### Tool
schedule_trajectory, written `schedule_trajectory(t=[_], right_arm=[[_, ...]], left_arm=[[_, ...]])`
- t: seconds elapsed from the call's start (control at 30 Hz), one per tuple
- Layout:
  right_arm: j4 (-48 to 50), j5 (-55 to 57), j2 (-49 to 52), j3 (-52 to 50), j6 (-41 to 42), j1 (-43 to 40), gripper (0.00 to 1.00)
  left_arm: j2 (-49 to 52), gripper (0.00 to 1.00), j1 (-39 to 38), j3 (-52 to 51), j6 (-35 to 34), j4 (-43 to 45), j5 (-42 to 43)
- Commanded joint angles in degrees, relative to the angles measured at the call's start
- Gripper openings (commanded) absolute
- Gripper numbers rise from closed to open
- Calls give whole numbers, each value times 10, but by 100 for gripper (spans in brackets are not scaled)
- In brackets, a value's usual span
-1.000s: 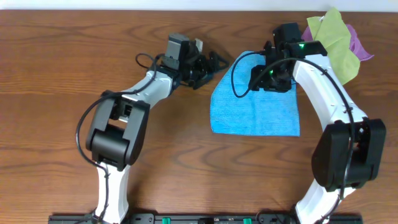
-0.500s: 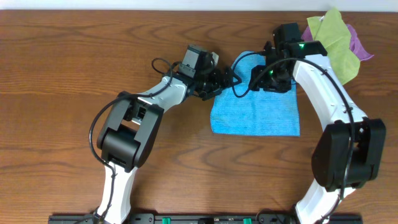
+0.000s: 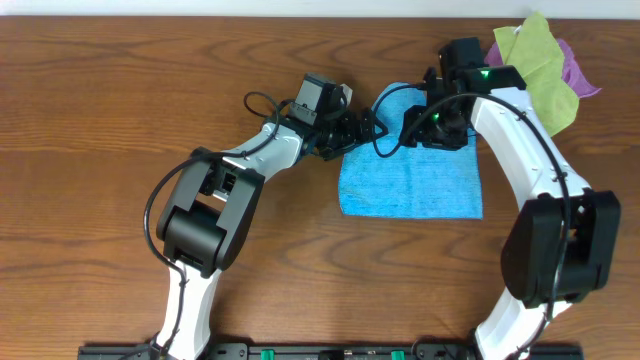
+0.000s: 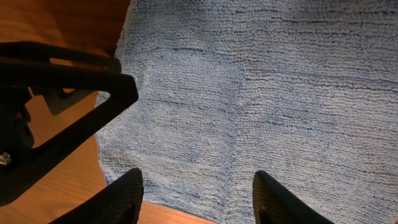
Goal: Fold the cloth
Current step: 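Reach the left gripper to the blue cloth's top-left corner and grasp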
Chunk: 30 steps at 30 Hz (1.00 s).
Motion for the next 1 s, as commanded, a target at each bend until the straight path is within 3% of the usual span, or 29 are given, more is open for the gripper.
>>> schedule_trajectory(t=[0.0,0.17,0.23,0.53,0.97], right_arm=[[-2,-4,-9,9,6,2,57],[-2,-4,-9,9,6,2,57],[-2,-4,-9,9,6,2,57],[-2,-5,-9,9,6,2,56],[-2,-9,-10,9,6,2,52]], left_arm=[[2,100,3,24,35,-2,-3],[2,100,3,61,65,-25,5],[2,94,3,82,93,-54,-2],[2,91,3,89,131,-99,-71],[27,87,1,89,125,-98,-100]])
